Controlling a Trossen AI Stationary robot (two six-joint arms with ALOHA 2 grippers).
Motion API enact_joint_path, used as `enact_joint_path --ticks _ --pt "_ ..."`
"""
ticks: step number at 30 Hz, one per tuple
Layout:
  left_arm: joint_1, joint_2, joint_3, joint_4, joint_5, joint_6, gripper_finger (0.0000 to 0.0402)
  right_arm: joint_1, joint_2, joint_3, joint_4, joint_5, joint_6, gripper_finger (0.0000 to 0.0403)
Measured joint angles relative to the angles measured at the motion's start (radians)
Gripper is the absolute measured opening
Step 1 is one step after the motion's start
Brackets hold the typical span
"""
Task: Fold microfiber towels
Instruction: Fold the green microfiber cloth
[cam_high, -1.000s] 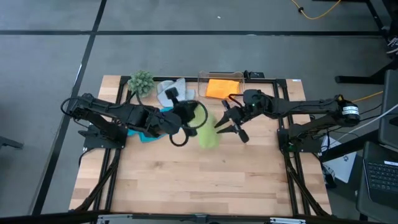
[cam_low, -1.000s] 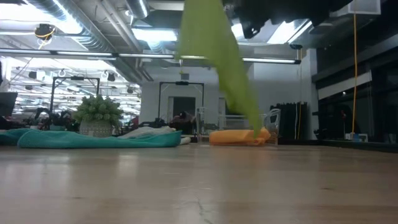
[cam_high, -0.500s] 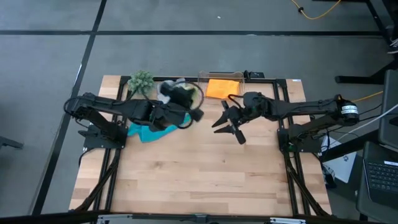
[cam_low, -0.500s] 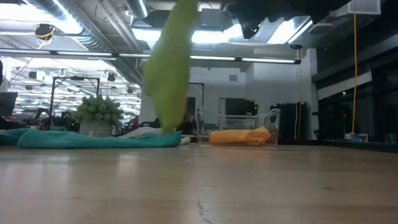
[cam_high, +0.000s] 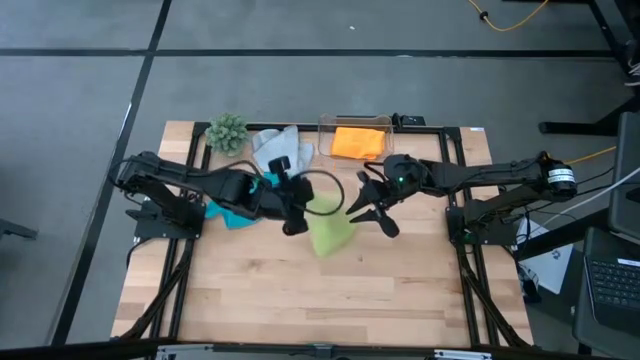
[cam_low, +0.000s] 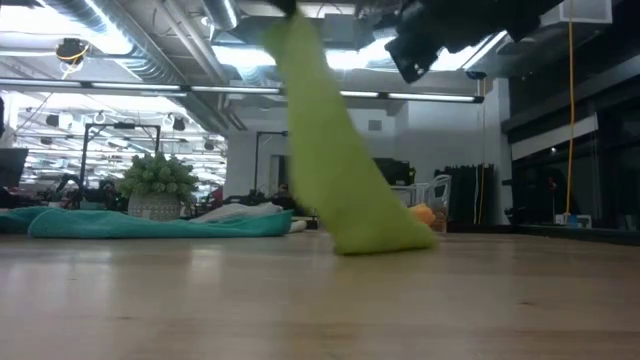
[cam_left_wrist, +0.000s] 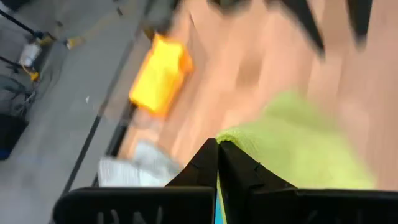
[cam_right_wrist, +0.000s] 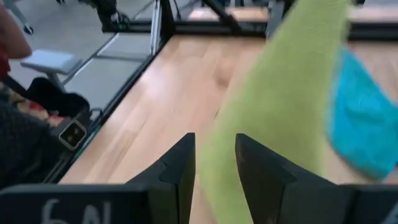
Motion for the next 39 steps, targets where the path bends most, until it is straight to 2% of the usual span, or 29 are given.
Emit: enact_joint_path --ticks 2,9,15,20,23,27,31,34,36,39 --pt "-0.006 0.016 -0.003 -0.042 0.007 -0.010 0.0000 0.000 0.000 0.000 -0.039 0.000 0.001 0.0117" --pt "-0.002 0.062 -0.001 -0.008 -0.003 -0.050 0.0005 0.000 0.000 0.000 -0.107 0.000 0.002 0.0117" --pt "-0.005 0.069 -0.001 -0.028 -0.003 -0.055 0.0061 0.000 0.002 0.000 -0.134 0.000 0.002 0.0117" --pt "-0.006 0.061 -0.001 -0.095 -0.059 -0.069 0.0108 0.001 0.004 0.000 -0.198 0.000 -0.040 0.0117" --pt "-0.006 0.062 -0.001 -0.183 -0.109 -0.138 0.0123 0.001 0.020 0.000 -0.264 0.000 -0.052 0.0117" --pt "-0.005 0.062 -0.001 -0.314 -0.103 -0.269 0.0127 0.001 0.056 -0.039 -0.280 0.000 -0.077 0.0117" --pt "-0.011 0.062 -0.001 -0.395 -0.102 -0.361 0.0127 0.001 0.097 -0.132 -0.244 0.004 -0.141 0.0117" --pt "-0.016 0.062 -0.001 -0.407 -0.103 -0.371 0.0127 0.015 0.116 -0.203 -0.080 0.029 -0.167 0.0117" --pt "-0.020 0.062 -0.001 -0.407 -0.102 -0.369 0.0127 0.035 0.134 -0.240 0.038 0.077 -0.228 0.0117" --pt "-0.019 0.062 -0.001 -0.407 -0.102 -0.371 0.0127 0.063 0.168 -0.291 0.122 0.167 -0.368 0.0117"
